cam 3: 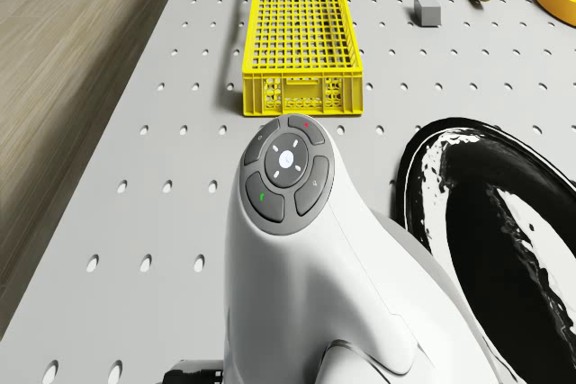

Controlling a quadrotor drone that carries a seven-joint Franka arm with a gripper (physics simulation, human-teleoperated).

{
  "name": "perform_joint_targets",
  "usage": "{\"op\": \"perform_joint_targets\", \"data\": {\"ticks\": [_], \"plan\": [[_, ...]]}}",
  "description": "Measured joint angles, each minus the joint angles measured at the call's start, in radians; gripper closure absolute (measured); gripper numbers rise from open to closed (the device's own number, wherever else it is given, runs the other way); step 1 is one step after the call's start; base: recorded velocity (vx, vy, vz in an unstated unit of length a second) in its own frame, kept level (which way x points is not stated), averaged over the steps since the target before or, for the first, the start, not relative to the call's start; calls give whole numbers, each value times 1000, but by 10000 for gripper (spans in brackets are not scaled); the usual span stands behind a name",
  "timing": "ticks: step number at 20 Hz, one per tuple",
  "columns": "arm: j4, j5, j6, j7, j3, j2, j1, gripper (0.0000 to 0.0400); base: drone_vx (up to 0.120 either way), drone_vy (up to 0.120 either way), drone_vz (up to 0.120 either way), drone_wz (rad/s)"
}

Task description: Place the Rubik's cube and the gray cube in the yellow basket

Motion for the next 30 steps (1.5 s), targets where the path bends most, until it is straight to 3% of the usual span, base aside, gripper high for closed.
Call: {"op": "perform_joint_targets", "data": {"ticks": [30], "plan": [[2, 24, 55, 9, 12, -58, -11, 75, 120, 0, 5, 0]]}}
